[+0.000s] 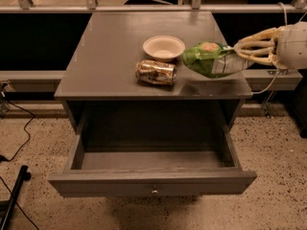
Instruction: Pick green rice chip bag from top drawer and place on counter
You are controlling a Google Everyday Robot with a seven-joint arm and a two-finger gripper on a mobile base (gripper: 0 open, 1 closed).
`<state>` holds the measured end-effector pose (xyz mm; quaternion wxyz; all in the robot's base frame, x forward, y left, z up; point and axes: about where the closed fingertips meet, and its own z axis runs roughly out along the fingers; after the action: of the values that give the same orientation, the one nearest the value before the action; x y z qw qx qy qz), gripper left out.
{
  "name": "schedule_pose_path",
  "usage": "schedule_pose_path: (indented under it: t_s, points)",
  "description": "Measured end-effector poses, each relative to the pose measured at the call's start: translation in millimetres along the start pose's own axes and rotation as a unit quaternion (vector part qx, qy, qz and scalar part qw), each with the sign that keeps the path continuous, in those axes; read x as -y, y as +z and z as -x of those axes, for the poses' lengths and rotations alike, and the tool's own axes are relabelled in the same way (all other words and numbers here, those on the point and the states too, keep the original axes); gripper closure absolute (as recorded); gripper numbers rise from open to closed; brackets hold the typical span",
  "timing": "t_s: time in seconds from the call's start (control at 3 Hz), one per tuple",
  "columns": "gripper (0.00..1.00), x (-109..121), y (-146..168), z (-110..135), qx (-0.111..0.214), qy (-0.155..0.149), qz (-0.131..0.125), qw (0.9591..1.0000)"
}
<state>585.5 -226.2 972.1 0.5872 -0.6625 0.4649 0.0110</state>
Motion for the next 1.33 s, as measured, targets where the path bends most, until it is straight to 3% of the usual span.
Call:
schedule_pose_path:
  t_s: [0.33, 0.67, 1.33]
  points:
    - [1.00, -8.7, 11.4, -28.6, -0.022, -0.017, 0.005, 0.9996]
    - [0.81, -20.9, 19.5, -46.9, -0.037, -0.010, 0.013, 0.9992]
    - [0.35, -21.8, 24.8, -44.8, -0.033, -0.011, 0.016, 0.9993]
